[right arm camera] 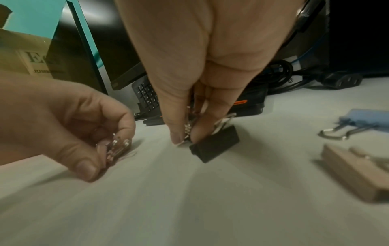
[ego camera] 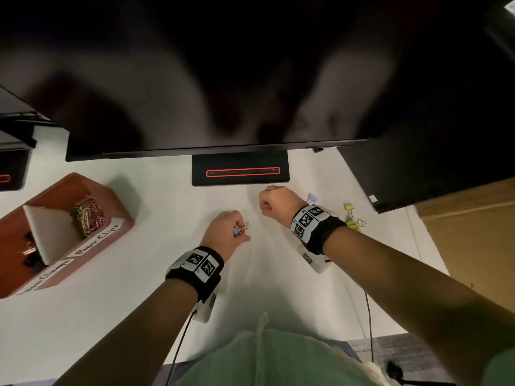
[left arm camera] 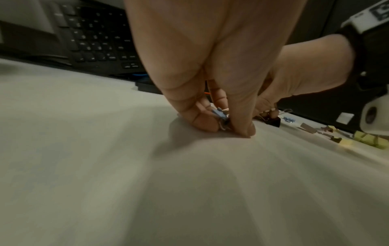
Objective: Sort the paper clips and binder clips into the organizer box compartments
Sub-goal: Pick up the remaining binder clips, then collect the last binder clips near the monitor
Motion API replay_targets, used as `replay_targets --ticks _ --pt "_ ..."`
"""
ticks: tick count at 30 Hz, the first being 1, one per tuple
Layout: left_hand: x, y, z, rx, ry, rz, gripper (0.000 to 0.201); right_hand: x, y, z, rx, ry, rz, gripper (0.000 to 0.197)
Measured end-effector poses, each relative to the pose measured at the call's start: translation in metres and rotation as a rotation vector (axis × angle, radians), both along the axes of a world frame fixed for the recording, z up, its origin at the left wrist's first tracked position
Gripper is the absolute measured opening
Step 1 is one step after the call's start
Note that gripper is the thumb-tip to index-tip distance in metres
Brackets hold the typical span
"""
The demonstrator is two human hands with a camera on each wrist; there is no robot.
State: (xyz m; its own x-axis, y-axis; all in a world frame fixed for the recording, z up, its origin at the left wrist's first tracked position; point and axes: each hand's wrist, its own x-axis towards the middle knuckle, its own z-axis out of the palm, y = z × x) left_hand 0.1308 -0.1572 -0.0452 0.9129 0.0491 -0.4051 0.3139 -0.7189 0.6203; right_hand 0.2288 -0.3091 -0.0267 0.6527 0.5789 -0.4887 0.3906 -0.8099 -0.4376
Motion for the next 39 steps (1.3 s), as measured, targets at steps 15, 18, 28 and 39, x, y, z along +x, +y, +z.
replay_targets --ticks 15,18,28,39 --pt "-0.078 0.116 0.064 -0.213 -0.09 0.316 0.014 -0.051 0.112 0.065 0.408 -0.033 0.052 0.004" --pt "-0.108 0.178 0.093 -0.215 -0.133 0.466 0.013 -0.069 0.176 0.086 0.521 -0.015 0.13 0.005" --pt "-0.141 0.329 0.12 -0.432 0.027 0.854 0.069 -0.141 0.367 0.095 0.591 0.179 0.105 0.011" --pt "-0.111 0.28 0.151 -0.29 -0.17 0.467 0.048 -0.118 0.276 0.086 0.583 0.117 0.037 0.016"
